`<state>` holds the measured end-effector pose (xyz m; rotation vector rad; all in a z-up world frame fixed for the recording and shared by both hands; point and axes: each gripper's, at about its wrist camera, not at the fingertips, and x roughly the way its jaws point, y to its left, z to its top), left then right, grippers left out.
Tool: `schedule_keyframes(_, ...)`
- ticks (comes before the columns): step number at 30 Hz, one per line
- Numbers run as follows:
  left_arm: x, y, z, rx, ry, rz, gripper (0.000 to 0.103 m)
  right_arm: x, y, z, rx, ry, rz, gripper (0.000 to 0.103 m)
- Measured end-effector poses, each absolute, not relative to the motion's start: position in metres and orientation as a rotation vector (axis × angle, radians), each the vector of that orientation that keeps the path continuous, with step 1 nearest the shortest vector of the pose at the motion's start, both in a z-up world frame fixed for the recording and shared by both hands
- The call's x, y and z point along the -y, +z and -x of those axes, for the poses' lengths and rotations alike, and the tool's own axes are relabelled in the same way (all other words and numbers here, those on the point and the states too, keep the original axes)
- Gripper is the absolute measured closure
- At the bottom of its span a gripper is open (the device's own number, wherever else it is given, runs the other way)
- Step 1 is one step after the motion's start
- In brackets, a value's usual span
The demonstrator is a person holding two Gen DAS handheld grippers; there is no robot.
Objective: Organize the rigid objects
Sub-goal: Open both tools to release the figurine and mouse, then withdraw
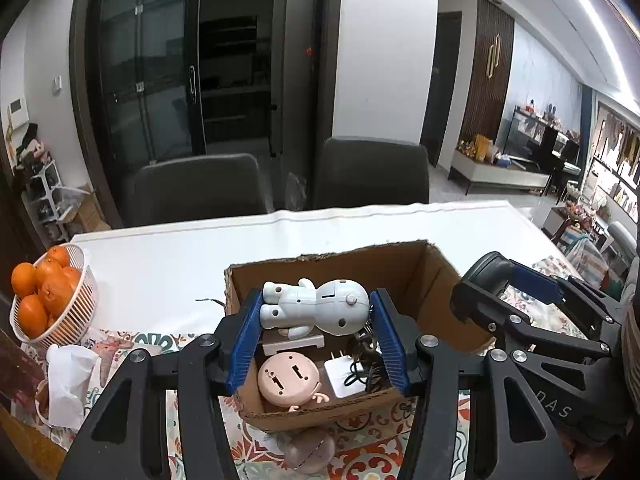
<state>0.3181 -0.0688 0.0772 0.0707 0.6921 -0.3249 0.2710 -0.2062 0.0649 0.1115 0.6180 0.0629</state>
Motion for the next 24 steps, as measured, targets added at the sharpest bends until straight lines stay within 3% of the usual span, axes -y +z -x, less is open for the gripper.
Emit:
schedule_keyframes(14, 0.071, 0.042, -0.336, -0.793, -0.302, -0.084, 0.049, 0.21, 0.034, -0.296, -0.712, 0.053, -0.1, 0.042)
schedule_keyframes(17, 0.069, 0.04, -0.335, -0.798, -0.299, -0.074, 0.037, 0.21, 0.036, -0.294, -0.695, 0.045, -0.092, 0.041)
schedule_keyframes(24, 0.066, 0.05, -0.321, -0.763, -0.269, -0.073, 0.037, 0.21, 0.044, -0.285, -0.675, 0.036, -0.08, 0.041)
